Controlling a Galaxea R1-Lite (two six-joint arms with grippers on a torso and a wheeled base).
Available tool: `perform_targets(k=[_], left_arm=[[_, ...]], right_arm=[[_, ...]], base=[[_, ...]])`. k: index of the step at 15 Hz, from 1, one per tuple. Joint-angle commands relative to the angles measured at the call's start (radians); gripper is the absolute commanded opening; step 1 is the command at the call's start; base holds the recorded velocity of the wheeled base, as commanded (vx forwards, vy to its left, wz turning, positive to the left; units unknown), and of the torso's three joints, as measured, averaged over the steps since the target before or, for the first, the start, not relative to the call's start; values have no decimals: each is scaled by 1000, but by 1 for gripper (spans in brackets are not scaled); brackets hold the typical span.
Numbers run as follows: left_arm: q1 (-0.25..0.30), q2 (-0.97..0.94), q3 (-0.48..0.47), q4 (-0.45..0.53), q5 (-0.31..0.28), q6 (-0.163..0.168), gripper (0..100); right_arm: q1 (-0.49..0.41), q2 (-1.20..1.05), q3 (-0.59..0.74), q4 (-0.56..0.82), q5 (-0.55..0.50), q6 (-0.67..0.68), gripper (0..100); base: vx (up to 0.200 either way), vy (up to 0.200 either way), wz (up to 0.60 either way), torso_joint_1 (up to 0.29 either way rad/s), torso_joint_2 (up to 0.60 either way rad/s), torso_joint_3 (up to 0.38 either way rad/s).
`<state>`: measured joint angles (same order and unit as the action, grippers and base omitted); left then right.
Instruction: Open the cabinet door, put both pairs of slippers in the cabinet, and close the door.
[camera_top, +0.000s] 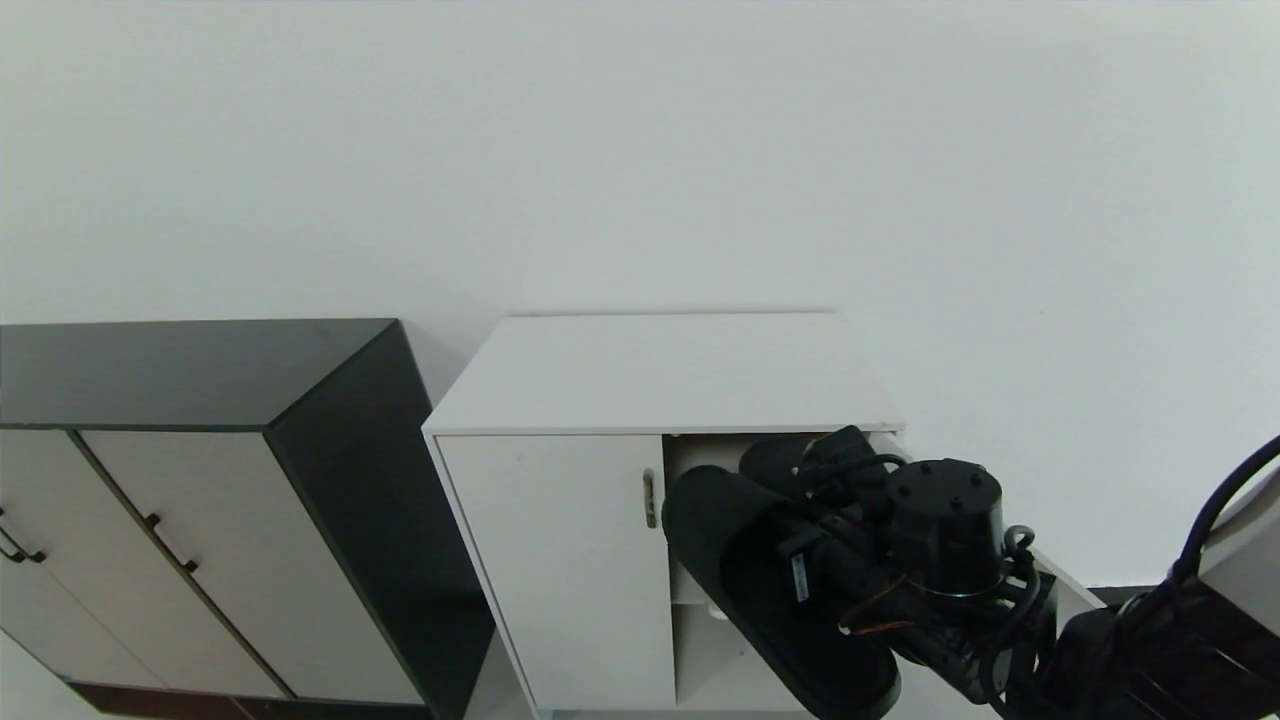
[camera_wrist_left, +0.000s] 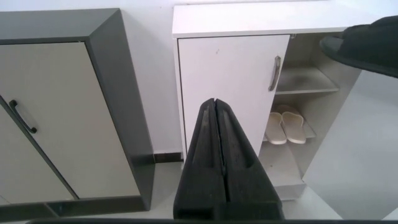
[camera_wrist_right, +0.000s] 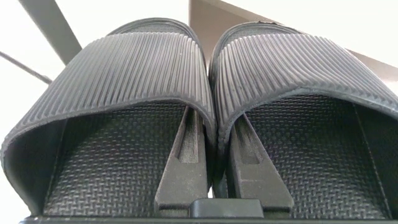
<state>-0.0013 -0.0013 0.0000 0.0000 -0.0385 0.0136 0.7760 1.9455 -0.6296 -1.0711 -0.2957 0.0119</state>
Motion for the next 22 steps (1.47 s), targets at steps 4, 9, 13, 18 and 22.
perform_targets(k=[4, 9, 13, 18, 22], left_arm=[[0, 1, 0, 0, 0, 0, 0], [0, 1, 0, -2, 0, 3, 0], [0, 1, 0, -2, 0, 3, 0], [0, 1, 0, -2, 0, 3, 0], [0, 1, 0, -2, 0, 3, 0]], right_arm=[[0, 30, 4, -44, 3, 0, 0], [0, 30, 4, -44, 1, -1, 0], [2, 33, 5, -44, 1, -3, 0], [5, 39, 5, -63, 1, -15, 0], [0, 38, 11, -70, 1, -15, 0]], base=[[0, 0, 0, 0, 0, 0], [0, 0, 0, -183, 406, 232], [0, 0, 0, -226, 546, 311], [0, 0, 0, -207, 521, 313], [0, 0, 0, -177, 503, 319]])
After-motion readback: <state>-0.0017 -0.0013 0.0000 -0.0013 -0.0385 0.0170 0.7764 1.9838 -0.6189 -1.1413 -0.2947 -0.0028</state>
